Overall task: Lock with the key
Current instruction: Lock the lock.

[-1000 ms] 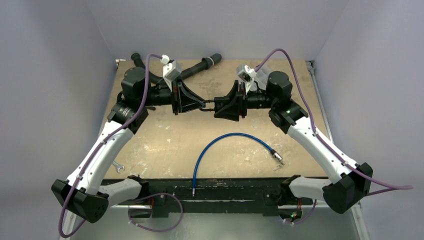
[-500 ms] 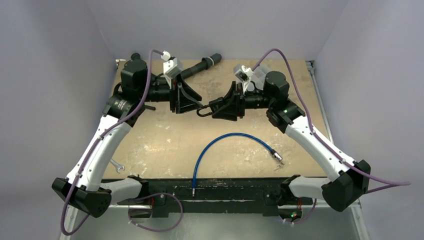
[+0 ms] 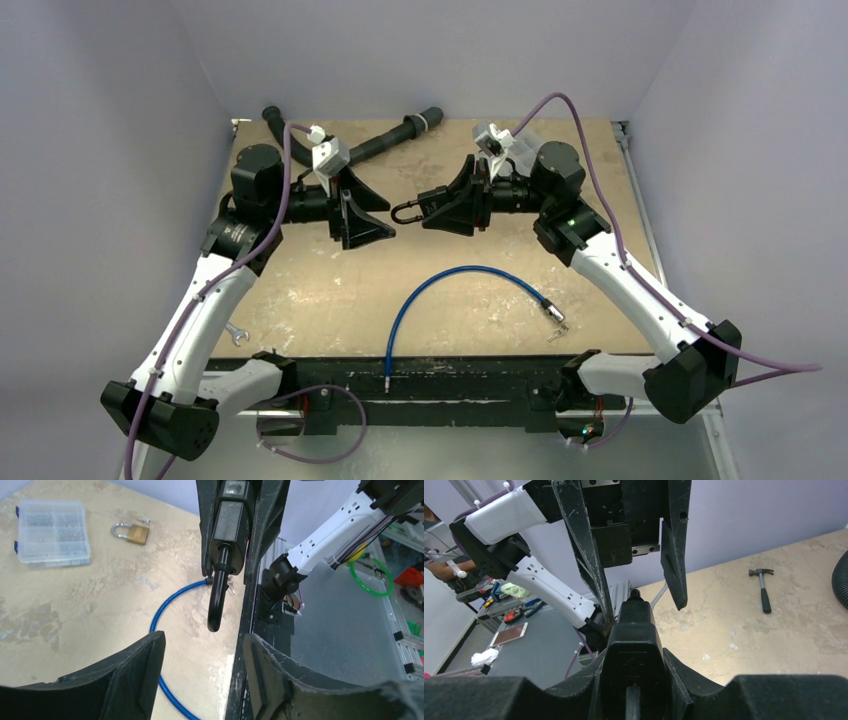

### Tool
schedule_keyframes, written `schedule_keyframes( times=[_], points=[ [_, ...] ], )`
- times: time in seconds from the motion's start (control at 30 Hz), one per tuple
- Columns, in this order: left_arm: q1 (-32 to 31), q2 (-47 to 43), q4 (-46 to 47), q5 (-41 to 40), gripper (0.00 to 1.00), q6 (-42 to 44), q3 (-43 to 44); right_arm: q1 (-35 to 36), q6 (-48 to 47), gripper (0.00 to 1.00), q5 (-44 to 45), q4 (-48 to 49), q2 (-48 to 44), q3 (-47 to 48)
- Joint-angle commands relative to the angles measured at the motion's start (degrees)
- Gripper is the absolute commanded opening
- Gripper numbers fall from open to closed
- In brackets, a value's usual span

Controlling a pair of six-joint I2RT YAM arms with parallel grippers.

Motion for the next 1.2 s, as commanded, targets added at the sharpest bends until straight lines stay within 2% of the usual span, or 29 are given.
schedule_keyframes(
  times=[0.0, 0.2, 0.37, 0.43, 0.53, 0.6, 0.7, 0.77, 0.9, 1.17],
  points=[
    [-0.30, 0.77, 13.48, 1.52, 0.66, -6.60, 0.04, -0.06, 2.39, 0.00, 1.05, 8.09, -2.26, 1.38],
    [-3.02, 2.11, 16.13, 1.51, 0.59, -8.24, -0.05, 0.04, 3.88, 0.00, 0.97, 10.30, -1.95, 0.91],
    [-4.42, 3.15, 18.48, 0.58, 0.46, -9.81, -0.22, 0.42, 4.50, 0.00, 0.21, 11.26, -1.16, 1.41],
    [-4.48, 3.76, 21.40, 0.76, 0.35, -11.63, -0.12, 0.63, 4.48, 0.00, -0.37, 11.35, -0.98, 1.36],
    [-4.48, 4.37, 21.80, 1.61, 0.00, -12.53, 0.68, 0.66, 4.77, 0.00, -1.43, 10.82, -1.02, 1.14],
    [-4.48, 4.04, 14.88, 1.62, 0.00, -7.86, 1.92, 0.66, 4.62, 0.28, -3.12, 9.79, -1.19, 1.29],
    [-4.43, 4.27, 4.57, 2.39, 0.00, -0.39, 4.57, 0.27, 1.74, 0.46, -3.80, 5.43, -1.56, 2.63],
    [-4.39, 4.42, 1.89, 2.75, 0.00, 1.22, 5.30, 0.23, 0.05, 0.52, -3.83, 3.26, -1.65, 2.95],
    [-4.48, 4.29, 2.77, 2.27, 0.00, 0.82, 5.27, 0.25, 1.54, 0.64, -3.54, 3.73, -1.50, 2.26],
    [-4.48, 4.63, 6.34, 3.10, 0.00, -2.41, 4.81, 0.25, 1.15, 0.68, -1.29, 2.81, -1.01, 1.14]
  ],
)
